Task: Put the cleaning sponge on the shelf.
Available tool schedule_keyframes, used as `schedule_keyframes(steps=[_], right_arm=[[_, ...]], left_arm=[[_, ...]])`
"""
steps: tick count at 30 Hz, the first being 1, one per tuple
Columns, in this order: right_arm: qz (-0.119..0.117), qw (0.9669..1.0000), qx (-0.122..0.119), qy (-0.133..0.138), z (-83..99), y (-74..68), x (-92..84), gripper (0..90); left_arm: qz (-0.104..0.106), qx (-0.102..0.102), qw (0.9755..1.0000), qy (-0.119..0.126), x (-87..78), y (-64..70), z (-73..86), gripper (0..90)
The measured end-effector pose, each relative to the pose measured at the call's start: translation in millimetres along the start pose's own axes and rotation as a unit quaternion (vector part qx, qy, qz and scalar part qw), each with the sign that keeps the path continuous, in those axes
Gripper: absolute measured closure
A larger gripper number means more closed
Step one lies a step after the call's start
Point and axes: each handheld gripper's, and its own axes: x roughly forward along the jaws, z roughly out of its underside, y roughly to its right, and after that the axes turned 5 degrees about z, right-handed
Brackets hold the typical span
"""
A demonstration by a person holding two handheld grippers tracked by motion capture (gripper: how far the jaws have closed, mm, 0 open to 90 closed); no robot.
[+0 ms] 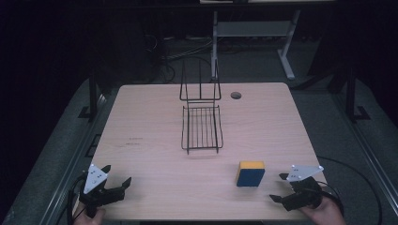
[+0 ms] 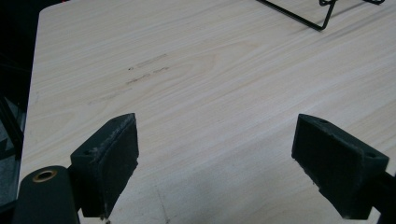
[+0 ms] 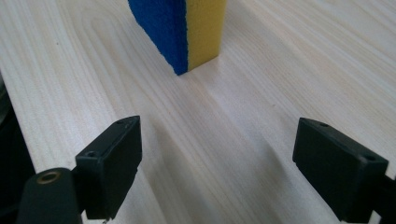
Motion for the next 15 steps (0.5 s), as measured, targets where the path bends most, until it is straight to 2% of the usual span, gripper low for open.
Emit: schedule_keyframes(steps=[15], right_arm=[[-0.015, 0.9995, -0.029, 0.003, -14.6, -8.6, 8.6, 16.1]], left_arm=[[-0.001, 0.0, 1.0, 0.0, -0.2, -0.4, 0.1, 14.1]])
